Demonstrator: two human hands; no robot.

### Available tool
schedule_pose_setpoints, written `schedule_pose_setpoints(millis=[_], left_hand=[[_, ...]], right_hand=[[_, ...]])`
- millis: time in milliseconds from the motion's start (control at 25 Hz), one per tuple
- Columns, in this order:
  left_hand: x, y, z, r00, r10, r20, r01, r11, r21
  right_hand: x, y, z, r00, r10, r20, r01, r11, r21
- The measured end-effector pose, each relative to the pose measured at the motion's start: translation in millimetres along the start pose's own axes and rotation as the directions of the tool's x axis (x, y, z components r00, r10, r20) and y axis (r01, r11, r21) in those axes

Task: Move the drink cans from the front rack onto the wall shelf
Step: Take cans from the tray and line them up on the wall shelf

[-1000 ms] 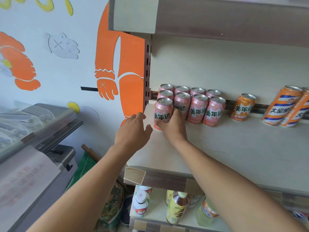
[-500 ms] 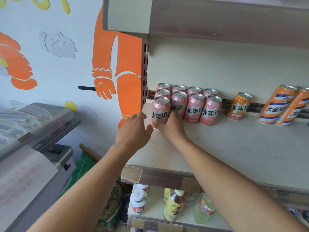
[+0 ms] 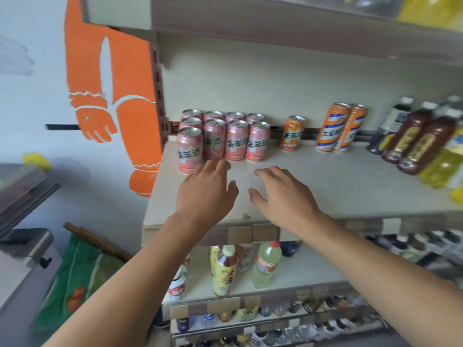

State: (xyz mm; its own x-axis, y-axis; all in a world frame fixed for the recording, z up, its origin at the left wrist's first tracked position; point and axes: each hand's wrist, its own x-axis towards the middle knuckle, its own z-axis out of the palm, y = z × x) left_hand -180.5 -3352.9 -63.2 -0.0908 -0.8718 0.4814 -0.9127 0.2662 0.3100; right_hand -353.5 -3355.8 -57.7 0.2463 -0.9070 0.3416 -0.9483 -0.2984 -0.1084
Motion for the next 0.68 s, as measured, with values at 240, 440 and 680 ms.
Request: schedule_pose_setpoints(millis=[240, 440, 680], left_hand=[[-10, 112, 36, 0.956, 0.289, 0.053, -0.280, 0.951, -0.134], [-24, 232, 83, 0.843, 0.522, 0.131, -0.486, 0.842, -0.233], [-63, 393, 143, 0.643, 0.739, 0.202, -0.636, 0.662, -0.397]], right_hand=[[-91, 87, -38, 0.973, 0.229, -0.029, -0.231, 0.966, -0.113], [-183, 172, -66, 0.885, 0.455, -0.100, -0.466, 0.872, -0.149], [-311, 277, -103, 0.692, 0.713, -0.116, -0.722, 0.678, -0.139]])
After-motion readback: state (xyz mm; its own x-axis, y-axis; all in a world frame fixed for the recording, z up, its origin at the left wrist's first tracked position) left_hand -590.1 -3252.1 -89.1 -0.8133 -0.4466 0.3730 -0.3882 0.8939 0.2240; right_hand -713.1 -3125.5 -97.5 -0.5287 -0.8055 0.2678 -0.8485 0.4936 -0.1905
